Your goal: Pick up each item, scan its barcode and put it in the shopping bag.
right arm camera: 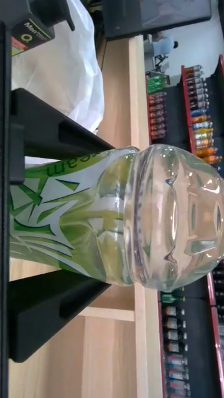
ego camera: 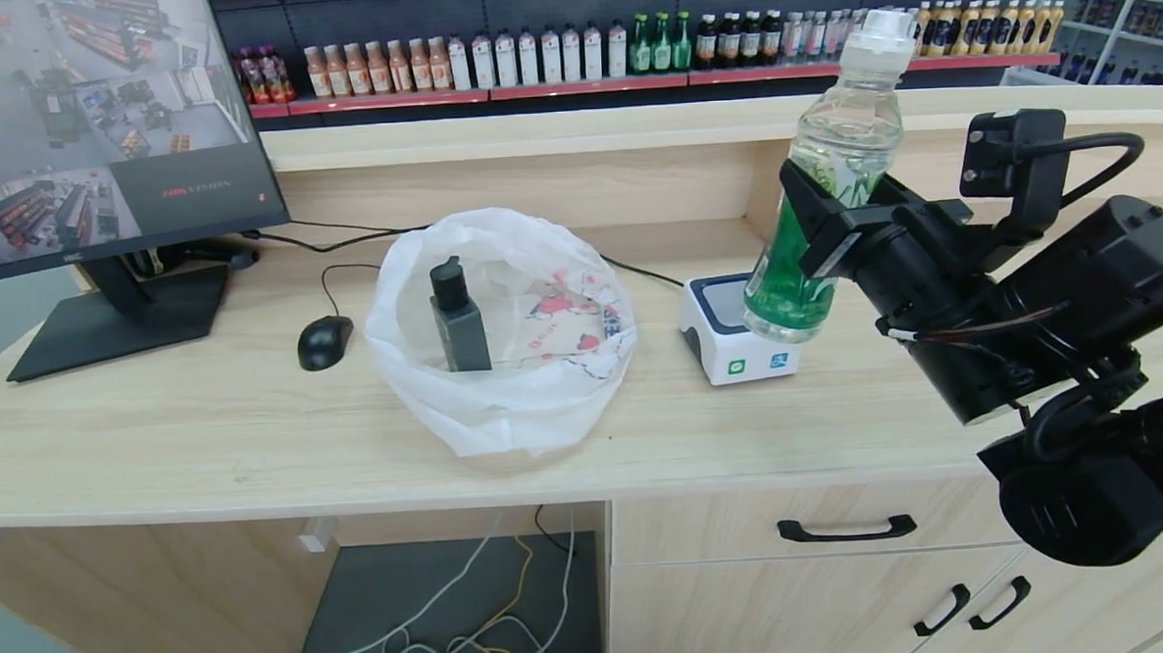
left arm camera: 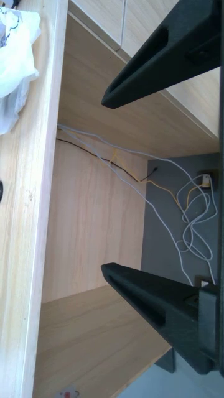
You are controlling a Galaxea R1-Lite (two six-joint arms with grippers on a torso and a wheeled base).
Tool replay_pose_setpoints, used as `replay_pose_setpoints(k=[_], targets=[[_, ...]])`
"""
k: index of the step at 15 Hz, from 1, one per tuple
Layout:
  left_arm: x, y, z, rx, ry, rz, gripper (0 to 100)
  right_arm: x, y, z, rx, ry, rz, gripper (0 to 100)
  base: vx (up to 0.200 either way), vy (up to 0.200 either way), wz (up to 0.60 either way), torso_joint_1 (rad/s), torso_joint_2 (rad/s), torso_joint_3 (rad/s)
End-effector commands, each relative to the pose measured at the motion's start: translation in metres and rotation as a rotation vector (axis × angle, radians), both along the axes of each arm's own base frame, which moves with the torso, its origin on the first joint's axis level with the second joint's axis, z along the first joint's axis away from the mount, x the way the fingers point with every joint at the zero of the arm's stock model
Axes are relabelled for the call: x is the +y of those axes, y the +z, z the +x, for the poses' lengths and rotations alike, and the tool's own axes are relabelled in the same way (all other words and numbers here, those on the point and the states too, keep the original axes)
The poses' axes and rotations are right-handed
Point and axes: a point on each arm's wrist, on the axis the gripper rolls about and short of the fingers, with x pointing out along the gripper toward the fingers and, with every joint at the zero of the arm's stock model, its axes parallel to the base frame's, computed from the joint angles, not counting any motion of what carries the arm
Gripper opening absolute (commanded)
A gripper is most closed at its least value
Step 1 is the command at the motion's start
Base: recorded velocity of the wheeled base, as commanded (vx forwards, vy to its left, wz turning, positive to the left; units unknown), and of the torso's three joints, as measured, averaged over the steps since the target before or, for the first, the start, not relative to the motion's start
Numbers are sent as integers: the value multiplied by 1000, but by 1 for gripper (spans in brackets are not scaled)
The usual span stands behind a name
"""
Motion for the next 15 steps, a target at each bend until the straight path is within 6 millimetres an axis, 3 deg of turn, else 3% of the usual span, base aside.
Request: replay_pose_setpoints(k=[1, 8, 13, 15], targets=[[0, 0, 0, 0, 1, 0, 100, 1, -4, 3, 13, 3, -2, 0, 0, 200, 0, 2, -7, -2], [0, 0, 0, 0, 1, 0, 100, 3, 0, 8, -7, 5, 7, 0, 0, 200, 0, 2, 3, 2], [0, 0, 0, 0, 1, 2, 100, 8, 4, 14, -44, 32, -14, 0, 0, 0, 0, 0, 0, 0], [0, 0, 0, 0, 1, 0, 100, 16, 7, 31, -54, 48, -35, 0, 0, 0, 0, 0, 0, 0]])
